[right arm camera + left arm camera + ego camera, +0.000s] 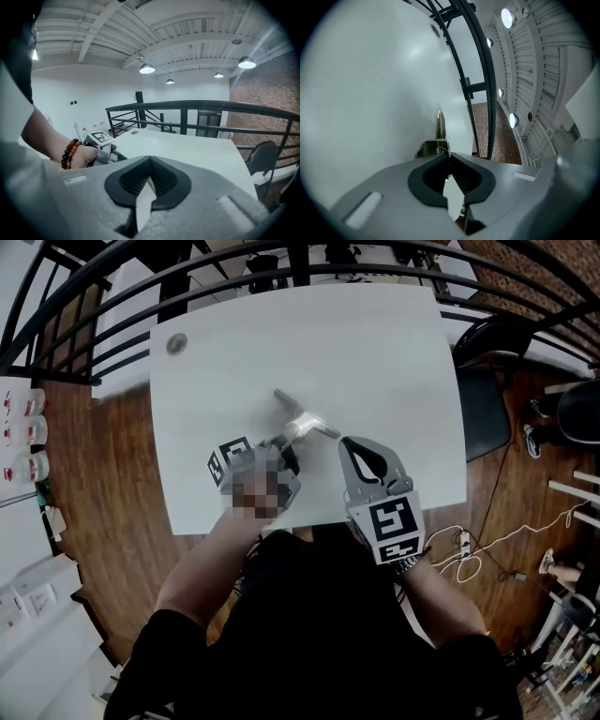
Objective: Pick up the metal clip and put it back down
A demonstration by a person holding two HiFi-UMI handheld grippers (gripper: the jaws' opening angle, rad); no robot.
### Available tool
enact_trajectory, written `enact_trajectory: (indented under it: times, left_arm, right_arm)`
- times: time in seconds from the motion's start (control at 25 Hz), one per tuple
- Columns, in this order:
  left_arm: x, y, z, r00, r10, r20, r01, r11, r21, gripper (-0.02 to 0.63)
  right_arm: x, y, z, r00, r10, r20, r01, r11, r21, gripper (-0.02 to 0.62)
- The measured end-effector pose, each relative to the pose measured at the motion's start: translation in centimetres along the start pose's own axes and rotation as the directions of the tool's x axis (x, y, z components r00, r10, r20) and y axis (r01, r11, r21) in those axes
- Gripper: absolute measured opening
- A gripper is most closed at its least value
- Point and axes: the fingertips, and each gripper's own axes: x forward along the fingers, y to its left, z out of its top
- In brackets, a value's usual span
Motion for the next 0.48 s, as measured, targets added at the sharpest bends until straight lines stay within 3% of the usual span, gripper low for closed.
enact_trajectory:
  times: [0.16, 0.32, 0.48]
  left_arm:
    - [0.1, 0.0, 0.0, 1.0, 0.005, 0.001, -0.005, 1.0, -0.006, 0.028]
    - [-0.4, 0.3, 0.0, 1.0, 0.022, 0.003, -0.022, 1.0, -0.004, 0.108]
    - [-1.5, 0.5, 0.2, 0.999, 0.022, 0.027, -0.022, 1.0, 0.0, 0.11]
  right_arm:
    - [0.1, 0.2, 0.1, 1.0, 0.021, 0.002, -0.021, 1.0, -0.004, -0.008]
    - [0.1, 0.2, 0.0, 0.999, 0.032, 0.0, -0.032, 0.999, -0.012, -0.008]
    - [0.1, 0.5, 0.3, 0.999, 0.05, 0.008, -0.05, 0.998, -0.024, -0.008]
